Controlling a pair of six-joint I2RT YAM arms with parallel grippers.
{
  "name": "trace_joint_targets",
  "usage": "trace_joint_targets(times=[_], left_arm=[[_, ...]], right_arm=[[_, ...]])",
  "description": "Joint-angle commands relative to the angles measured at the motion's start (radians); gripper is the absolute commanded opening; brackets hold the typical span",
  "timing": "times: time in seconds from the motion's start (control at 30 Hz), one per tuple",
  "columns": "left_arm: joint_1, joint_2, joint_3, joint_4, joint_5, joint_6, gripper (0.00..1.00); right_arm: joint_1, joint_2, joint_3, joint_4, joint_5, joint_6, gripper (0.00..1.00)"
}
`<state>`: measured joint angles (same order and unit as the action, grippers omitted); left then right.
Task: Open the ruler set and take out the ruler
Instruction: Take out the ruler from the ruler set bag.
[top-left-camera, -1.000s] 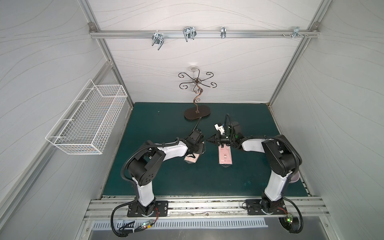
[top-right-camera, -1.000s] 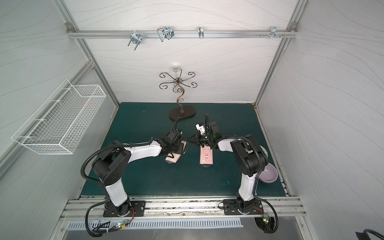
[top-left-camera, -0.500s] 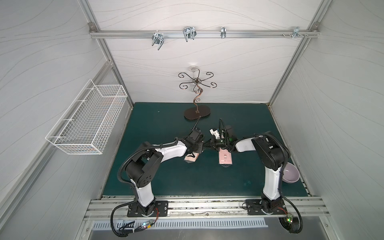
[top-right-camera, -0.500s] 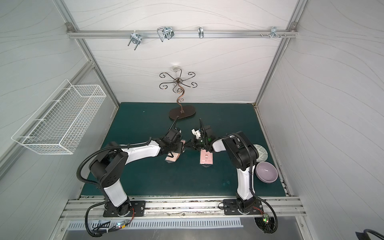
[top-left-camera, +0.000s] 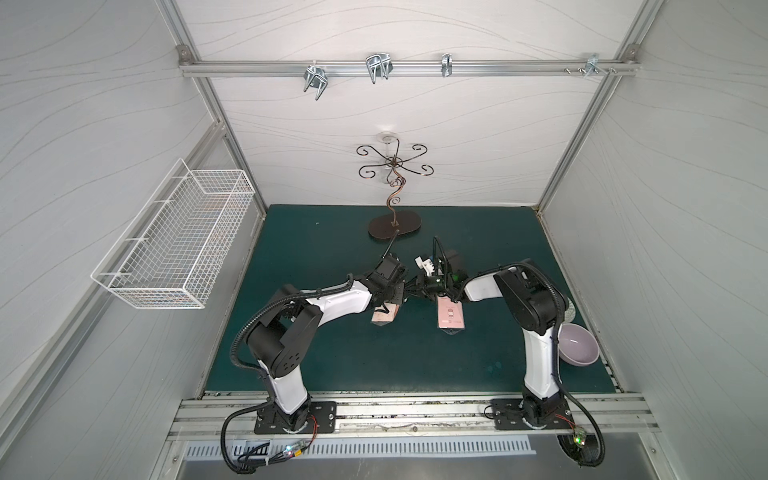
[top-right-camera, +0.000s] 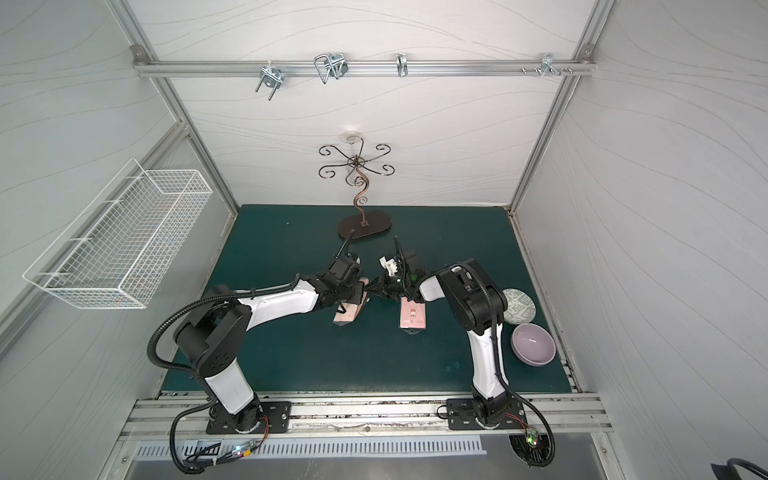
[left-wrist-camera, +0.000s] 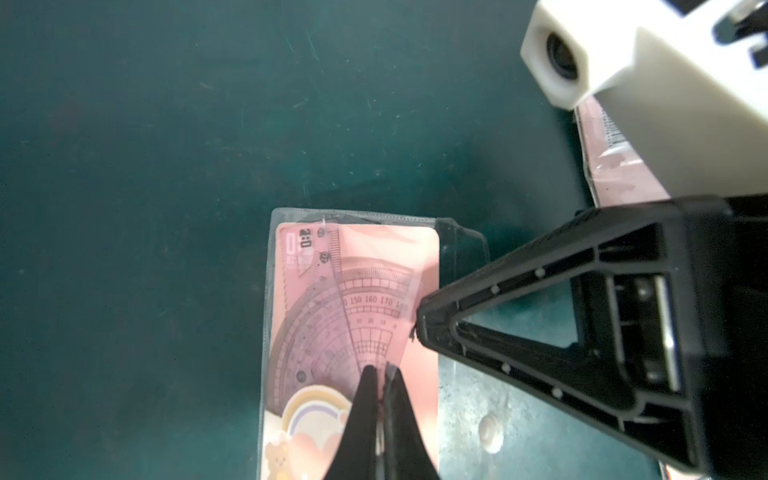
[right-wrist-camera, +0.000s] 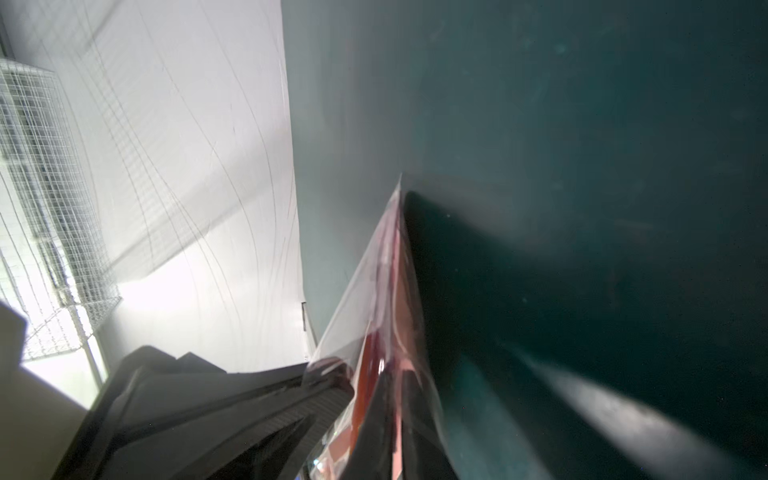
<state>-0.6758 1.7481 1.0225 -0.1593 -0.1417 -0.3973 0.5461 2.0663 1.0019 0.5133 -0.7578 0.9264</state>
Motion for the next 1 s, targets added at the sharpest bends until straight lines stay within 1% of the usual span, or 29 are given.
trace_joint_targets(times=[0.0,0.1,0.47,0.57,0.77,0.87,0.9,0.97], left_arm=[[0.005,-0.031,0.01,0.024,-0.004,-0.011,0.0],[0.004,-0.03,0.008,0.027,-0.002,-0.014,0.0],[0.004,-0.035,0.006,0.031,0.001,-0.009,0.0],[0.004,-0.037,0.001,0.035,-0.002,-0.008,0.0],[0.004,-0.049,-0.014,0.041,-0.004,-0.002,0.0],[0.004,-0.051,-0.018,0.049,0.002,0.005,0.0],[0.004,-0.053,-0.02,0.052,0.005,0.005,0.0],[0.004,-0.054,-0.022,0.051,0.002,0.005,0.0]], right_arm=[[0.008,0.027,0.02,0.038,0.017,0.023,0.12],[0.007,0.039,0.014,0.082,0.011,0.059,0.16],[0.007,0.067,0.033,0.09,0.018,0.098,0.17],[0.009,0.082,0.054,0.102,0.011,0.116,0.16],[0.013,0.085,0.079,0.083,0.007,0.105,0.12],[0.013,0.09,0.083,0.089,0.003,0.096,0.14],[0.013,0.093,0.089,0.081,-0.001,0.093,0.13],[0.012,0.096,0.096,0.072,-0.002,0.089,0.07]])
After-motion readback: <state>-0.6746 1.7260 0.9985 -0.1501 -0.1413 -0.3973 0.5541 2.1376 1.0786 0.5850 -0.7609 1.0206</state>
